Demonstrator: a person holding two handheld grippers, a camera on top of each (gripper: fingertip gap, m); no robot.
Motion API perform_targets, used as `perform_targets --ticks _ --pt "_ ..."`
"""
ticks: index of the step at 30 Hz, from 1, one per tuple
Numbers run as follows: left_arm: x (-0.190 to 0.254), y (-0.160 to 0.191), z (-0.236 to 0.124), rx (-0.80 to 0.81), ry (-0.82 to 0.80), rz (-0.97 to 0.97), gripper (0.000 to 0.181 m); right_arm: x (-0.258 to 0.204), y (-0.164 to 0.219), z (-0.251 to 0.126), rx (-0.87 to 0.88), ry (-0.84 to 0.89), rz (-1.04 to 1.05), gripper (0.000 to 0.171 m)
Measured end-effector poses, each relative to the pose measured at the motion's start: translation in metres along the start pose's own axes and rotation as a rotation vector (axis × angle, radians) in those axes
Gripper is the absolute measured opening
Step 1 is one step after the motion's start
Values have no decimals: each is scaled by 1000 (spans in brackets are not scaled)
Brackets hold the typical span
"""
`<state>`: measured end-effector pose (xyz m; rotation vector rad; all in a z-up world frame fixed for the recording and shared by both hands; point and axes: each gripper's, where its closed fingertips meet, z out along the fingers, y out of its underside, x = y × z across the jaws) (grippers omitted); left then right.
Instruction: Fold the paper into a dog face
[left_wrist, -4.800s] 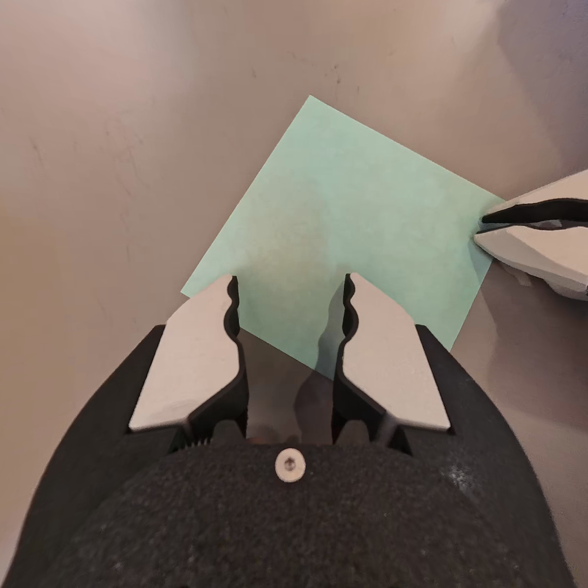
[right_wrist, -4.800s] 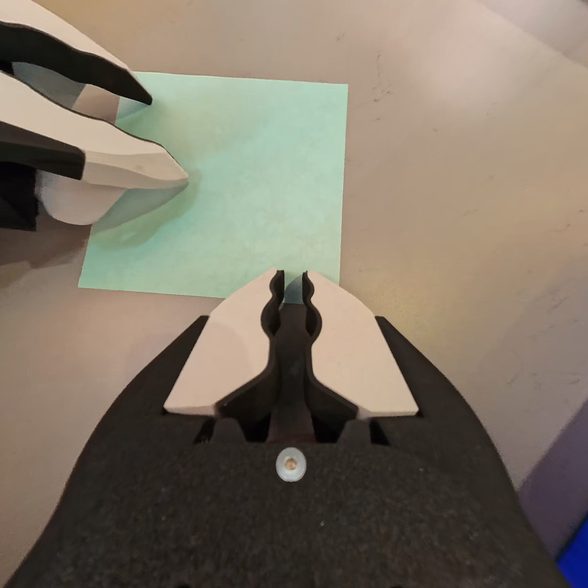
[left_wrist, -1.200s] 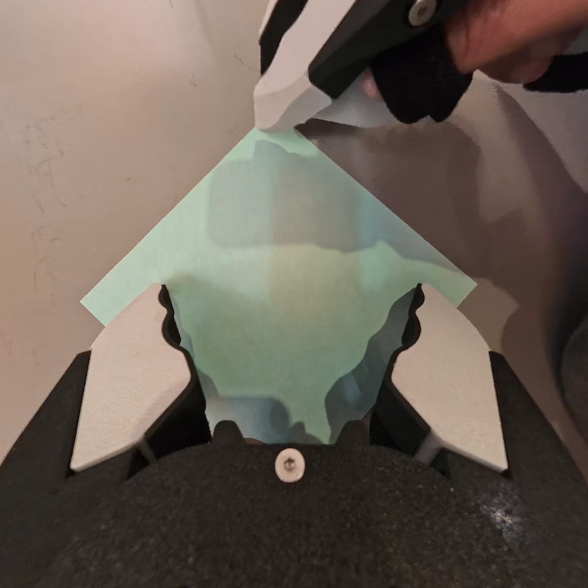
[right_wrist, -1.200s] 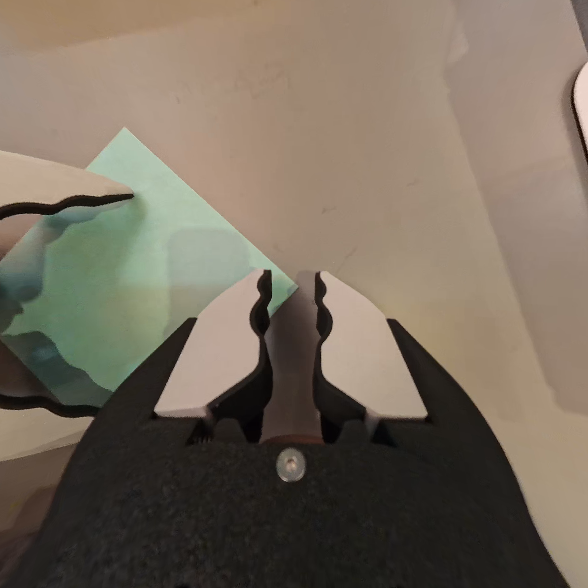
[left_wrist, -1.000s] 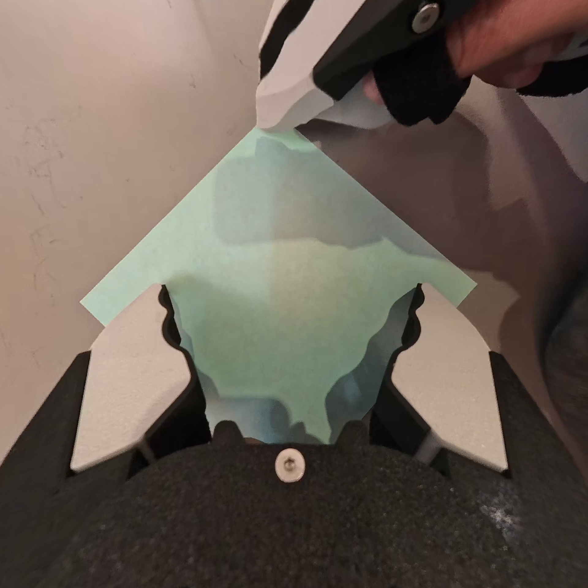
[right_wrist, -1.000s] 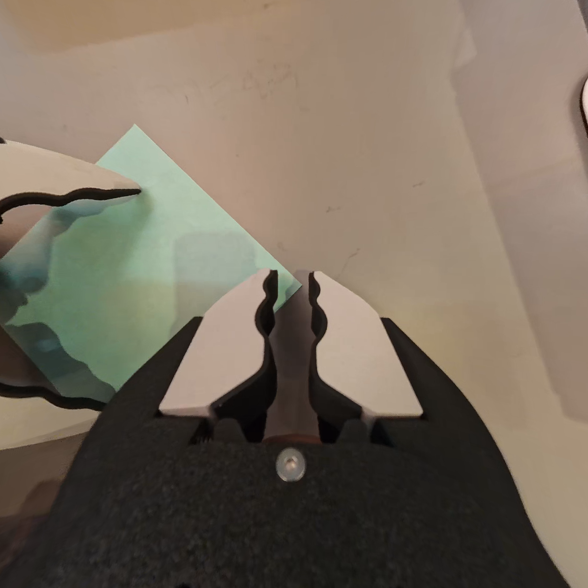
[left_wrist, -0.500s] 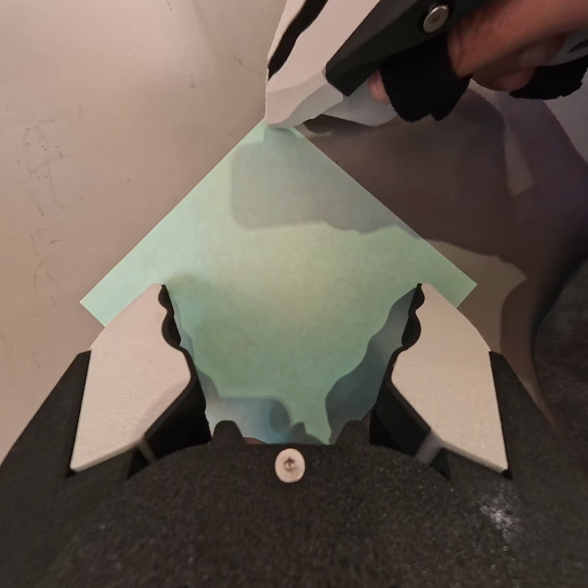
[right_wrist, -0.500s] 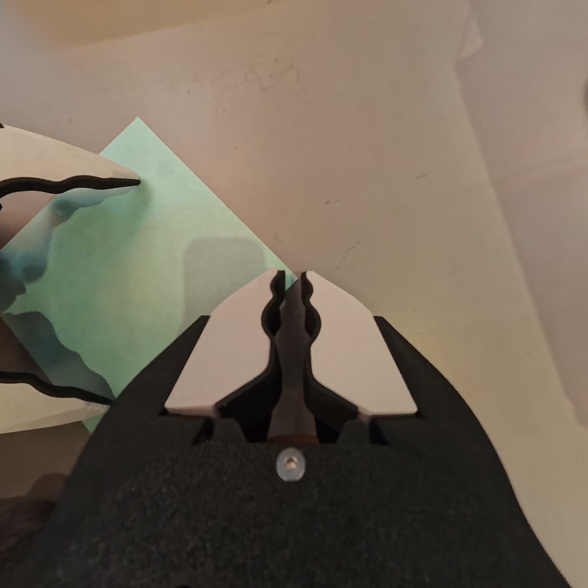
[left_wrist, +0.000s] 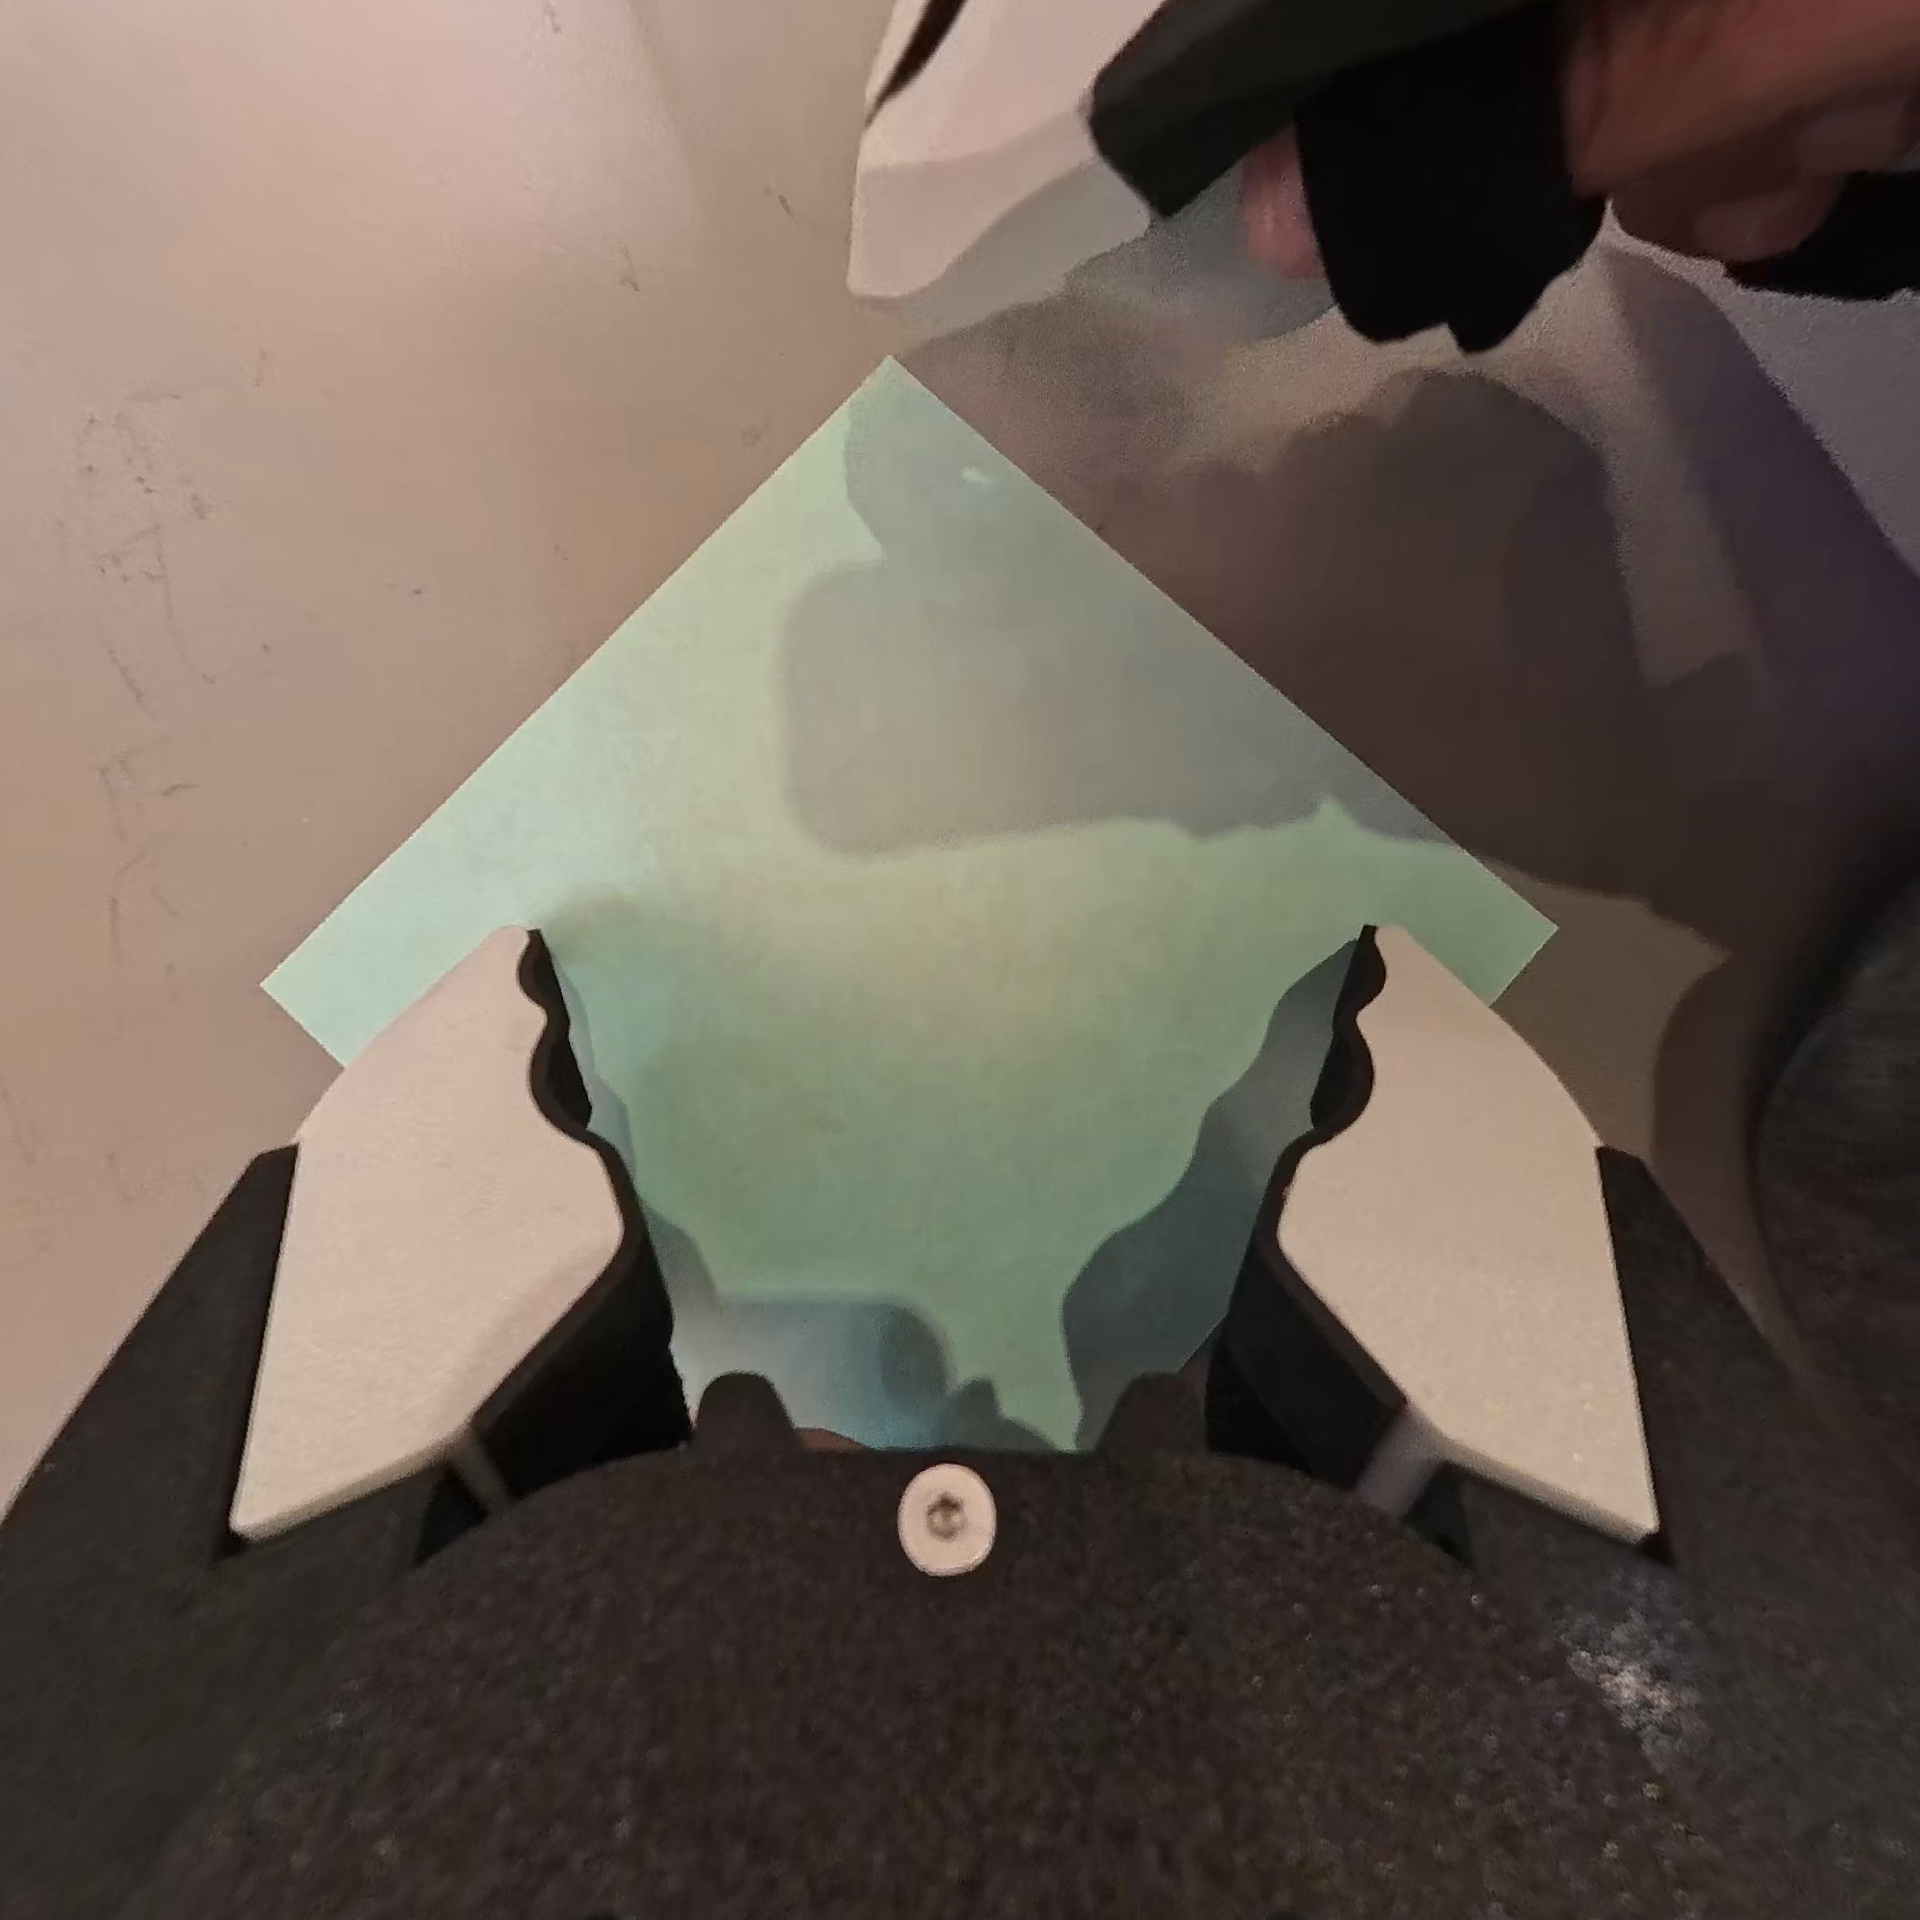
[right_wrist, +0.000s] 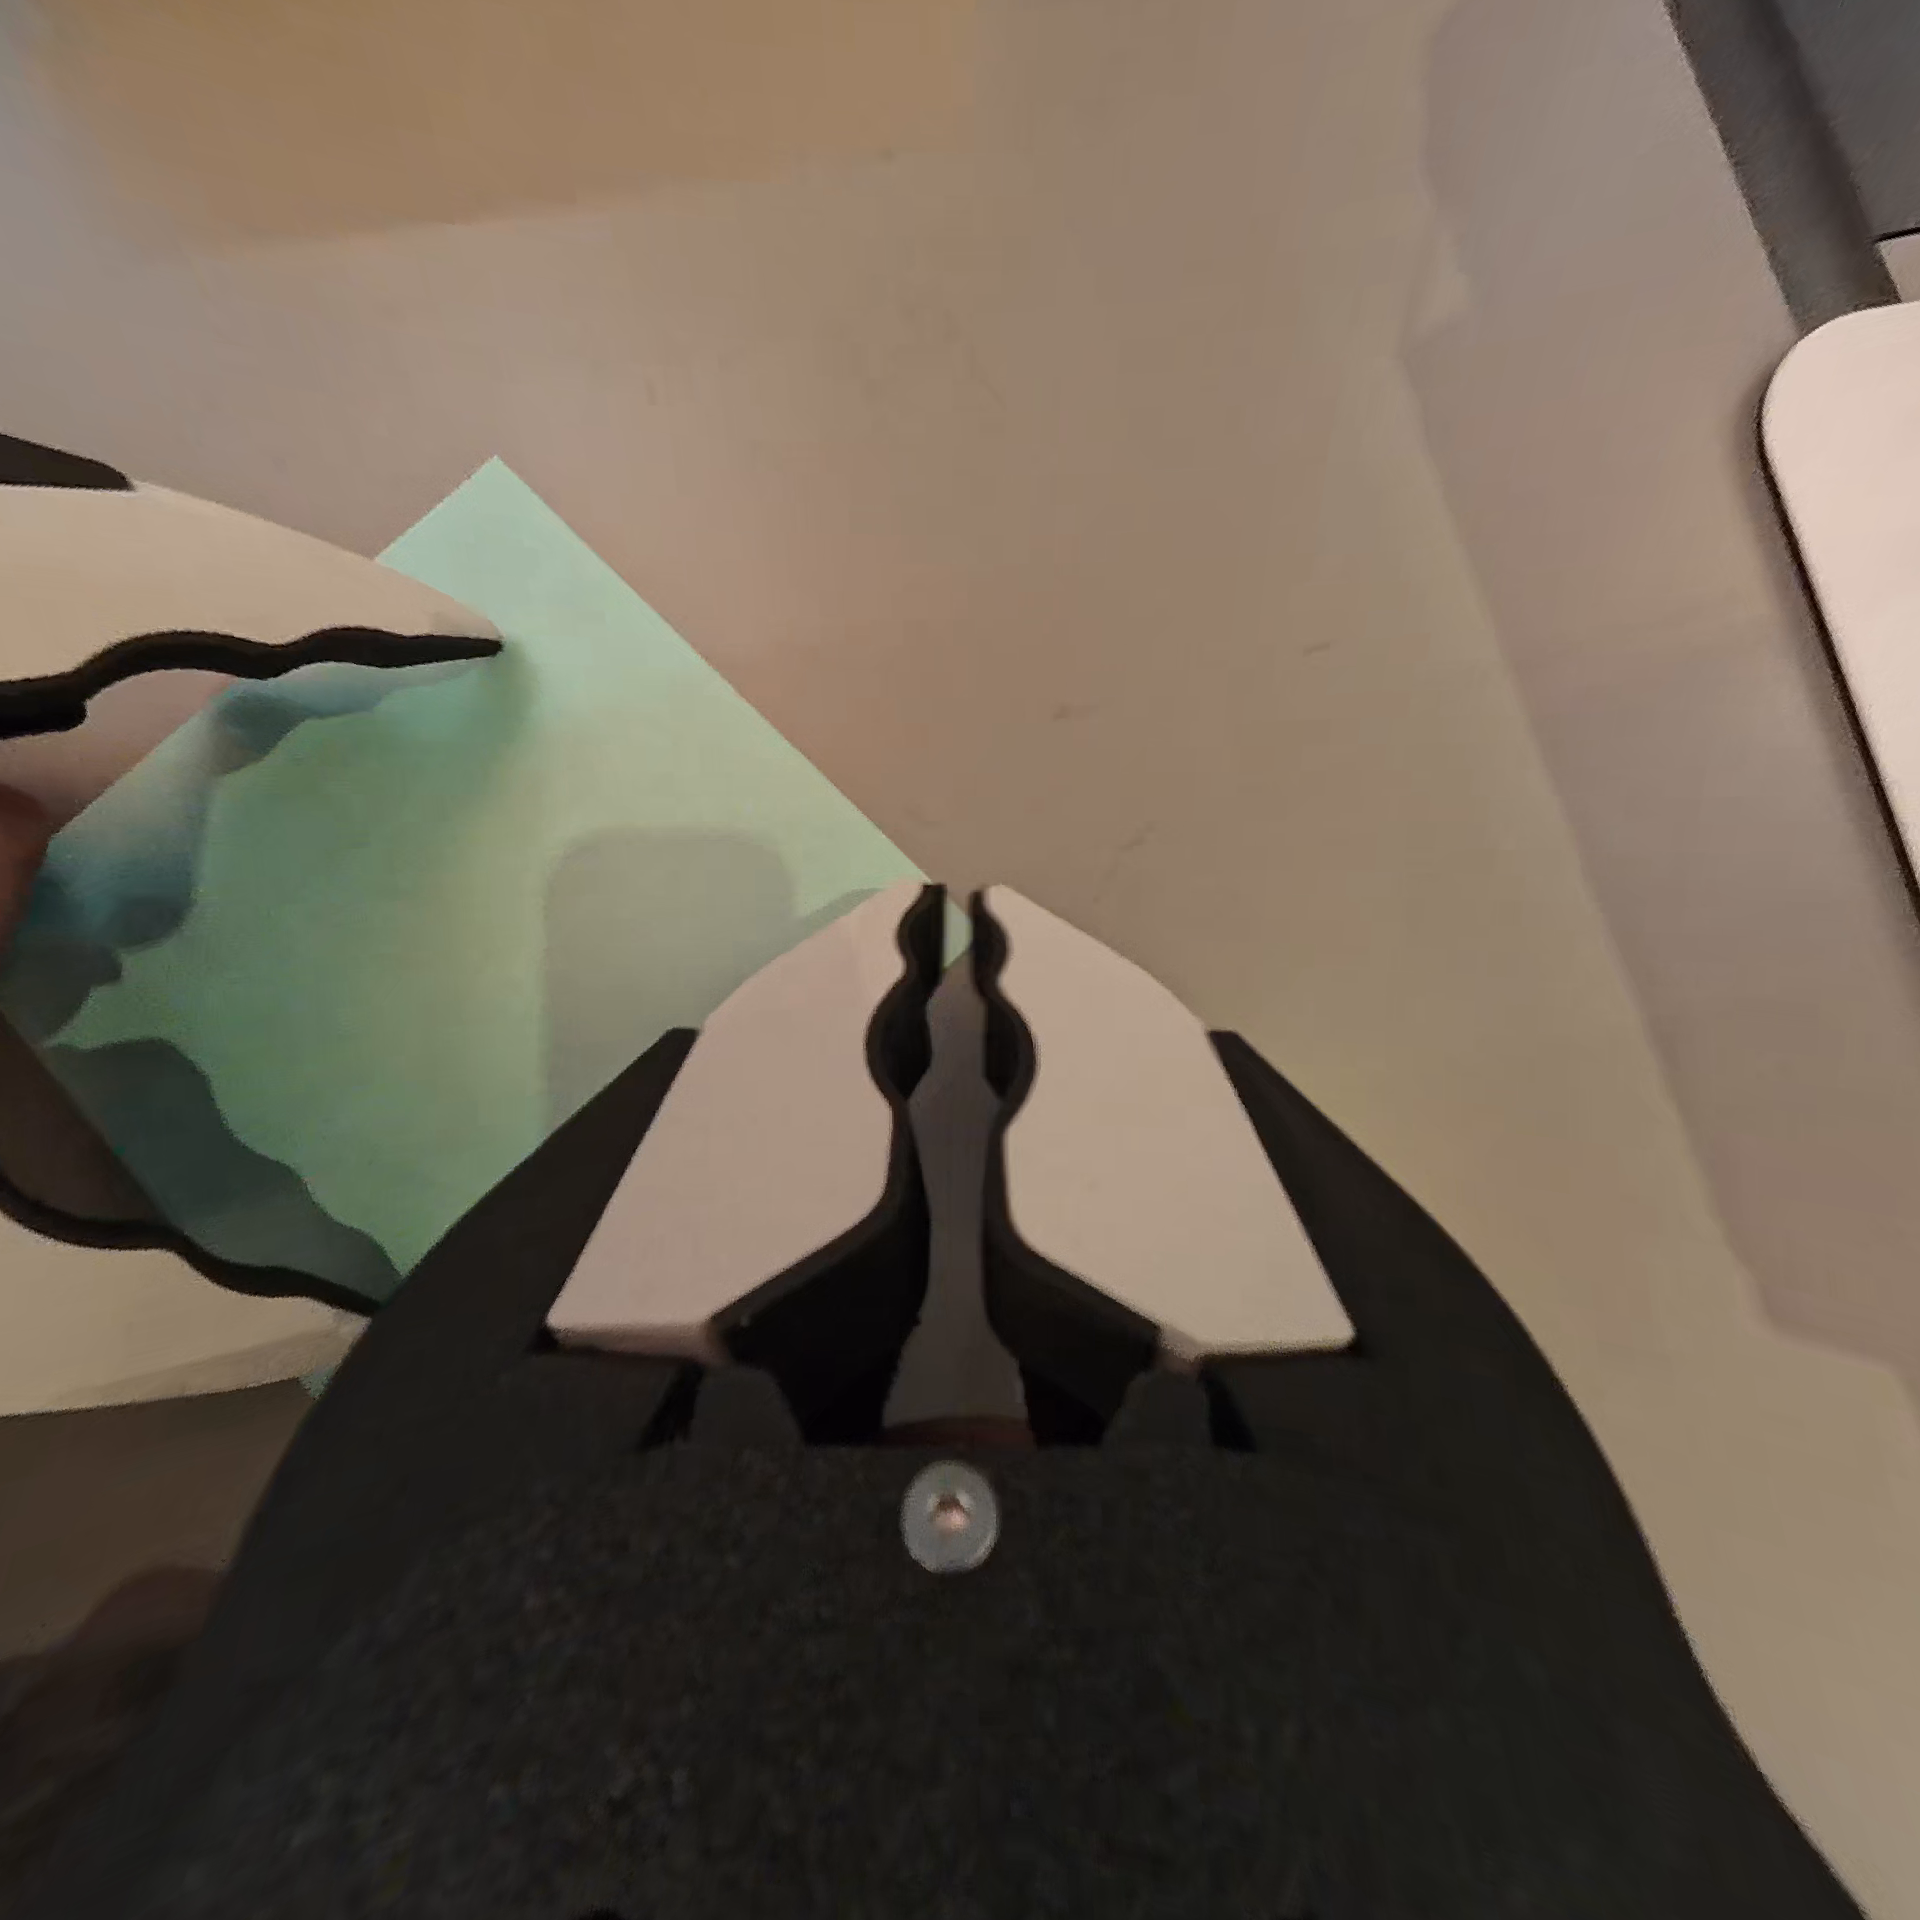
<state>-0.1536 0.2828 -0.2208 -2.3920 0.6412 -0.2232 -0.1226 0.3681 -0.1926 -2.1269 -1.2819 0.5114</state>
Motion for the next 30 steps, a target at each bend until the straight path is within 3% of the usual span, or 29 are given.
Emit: perform_targets --ticks 2,8,19,30 --pt "0 0 0 0 0 0 136 4 7 4 -49 17 -1 24" --pt "0 0 0 0 0 0 136 2 12 10 -94 15 -28 24" --pt "0 0 0 0 1 1 136 3 13 13 -77 13 -39 19" --pt "0 0 0 0 2 2 136 2 13 13 -76 0 -43 0"
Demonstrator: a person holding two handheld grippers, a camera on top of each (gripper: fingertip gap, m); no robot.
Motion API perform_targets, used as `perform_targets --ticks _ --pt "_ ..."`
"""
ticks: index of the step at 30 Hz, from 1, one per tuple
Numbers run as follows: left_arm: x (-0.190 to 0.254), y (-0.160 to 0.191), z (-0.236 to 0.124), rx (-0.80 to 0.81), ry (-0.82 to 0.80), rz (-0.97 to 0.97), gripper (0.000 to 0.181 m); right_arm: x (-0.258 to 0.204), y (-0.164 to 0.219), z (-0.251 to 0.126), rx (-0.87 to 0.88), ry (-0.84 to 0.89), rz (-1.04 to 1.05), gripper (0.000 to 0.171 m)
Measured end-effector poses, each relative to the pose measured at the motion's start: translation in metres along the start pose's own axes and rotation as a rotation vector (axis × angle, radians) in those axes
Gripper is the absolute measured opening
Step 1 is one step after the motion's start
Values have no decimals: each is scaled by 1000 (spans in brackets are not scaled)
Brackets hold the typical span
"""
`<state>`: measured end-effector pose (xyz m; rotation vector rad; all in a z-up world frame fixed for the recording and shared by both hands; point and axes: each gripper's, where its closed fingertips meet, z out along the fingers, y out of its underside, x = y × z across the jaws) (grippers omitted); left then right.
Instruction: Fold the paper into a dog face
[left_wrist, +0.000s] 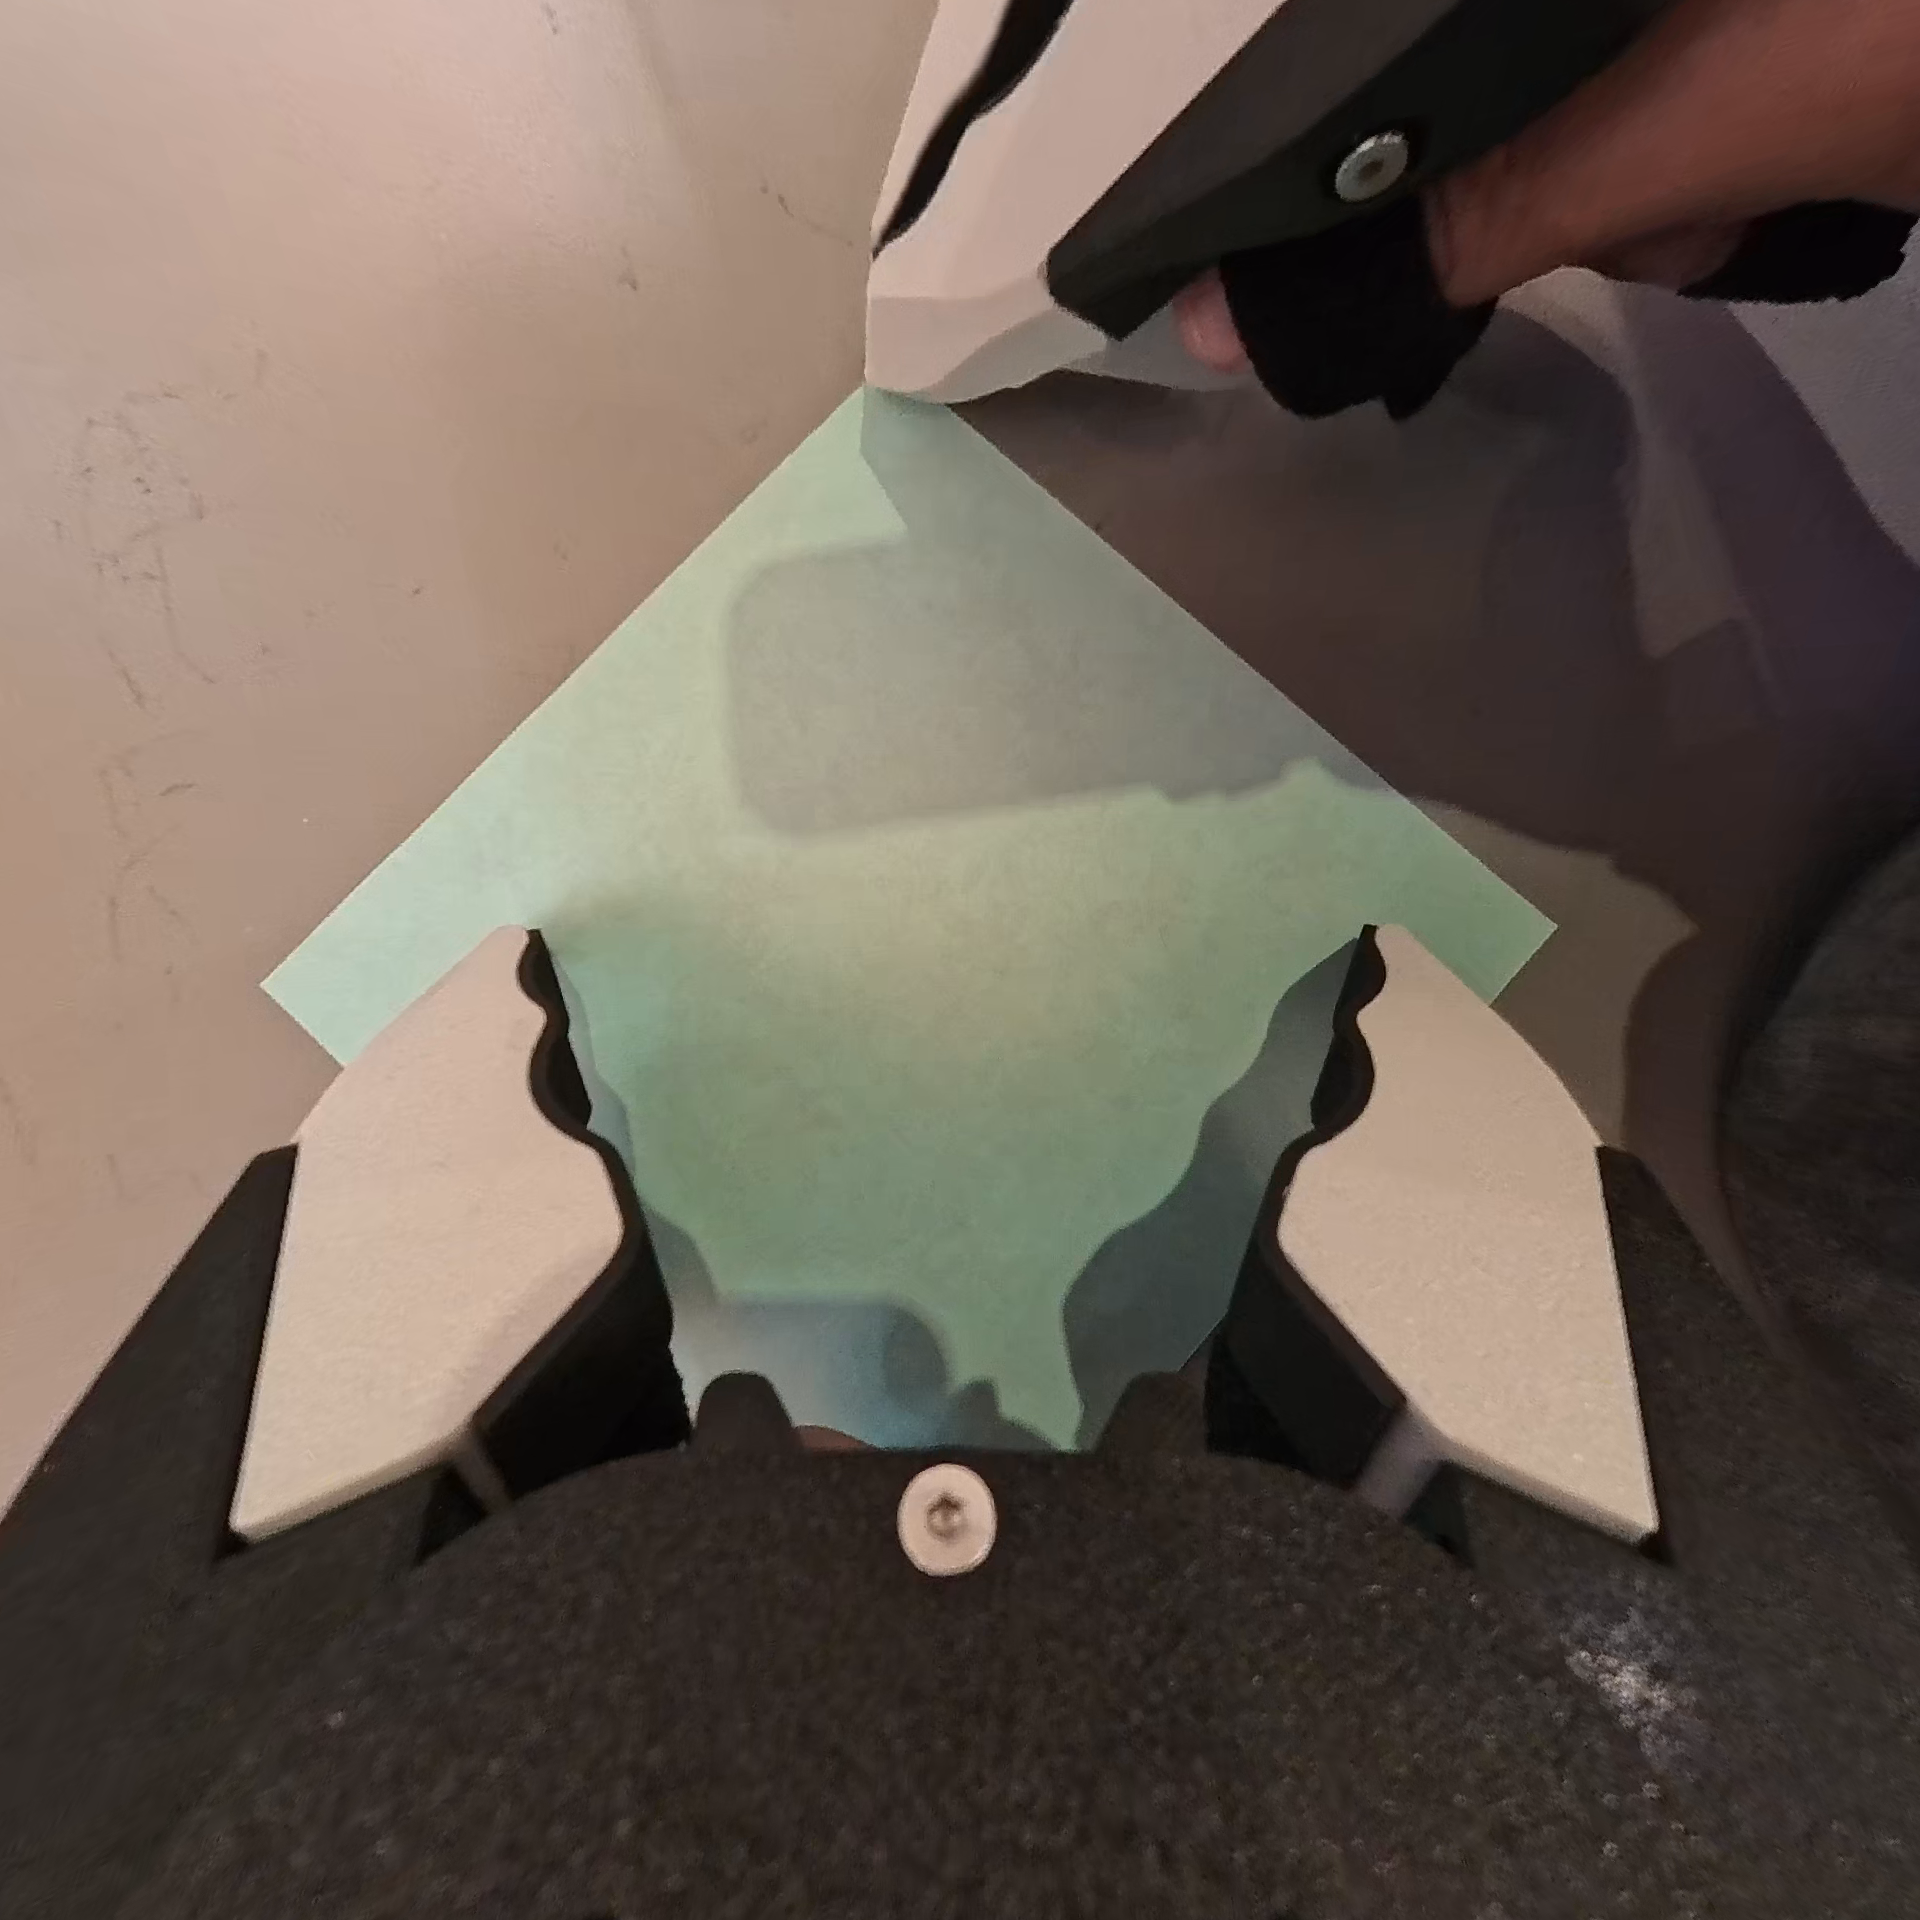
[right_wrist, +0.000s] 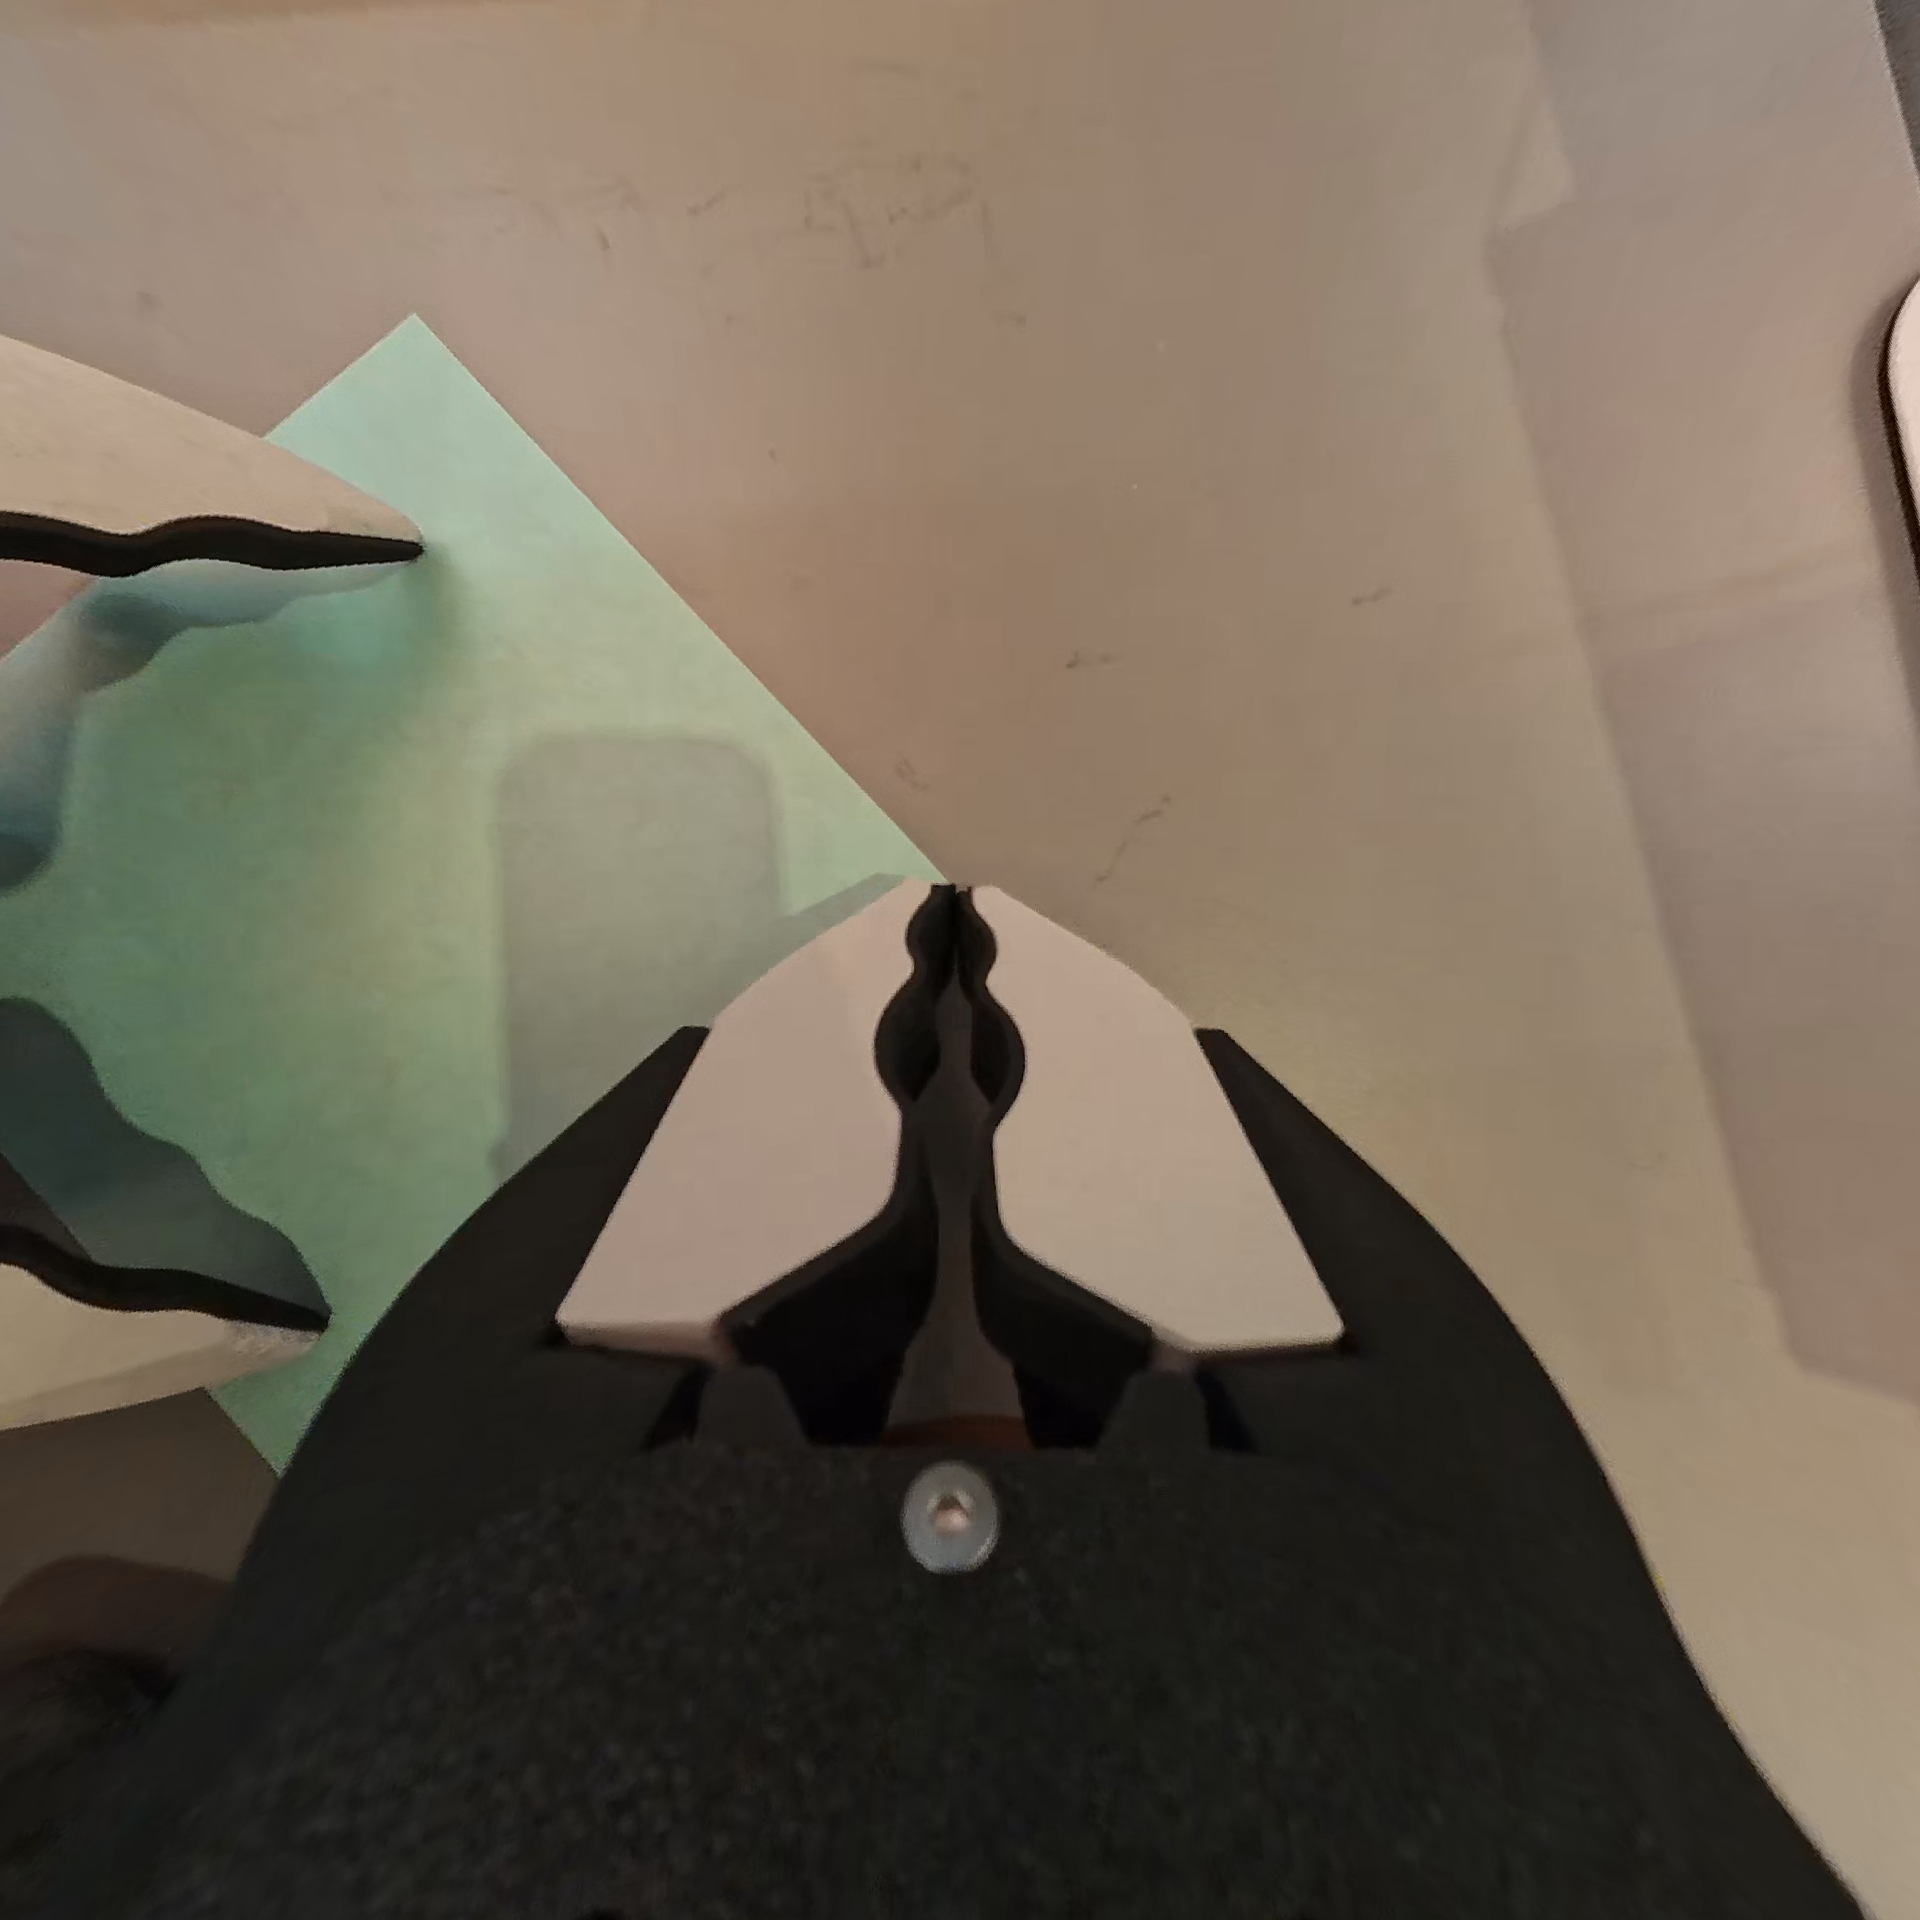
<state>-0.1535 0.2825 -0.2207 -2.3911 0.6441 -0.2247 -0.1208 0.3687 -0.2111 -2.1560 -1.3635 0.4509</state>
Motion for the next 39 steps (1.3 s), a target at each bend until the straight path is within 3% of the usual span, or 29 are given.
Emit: perform_targets --ticks 9,11,20,39 --pt "0 0 0 1 0 0 136 -8 1 -1 -16 -33 1 0" --pt "0 0 0 1 0 0 136 -6 0 -3 -11 6 -18 13" --pt "0 0 0 1 1 1 136 -4 -1 -4 8 -16 32 29" --pt "0 0 0 1 1 2 136 -15 -2 -2 31 -99 70 24"
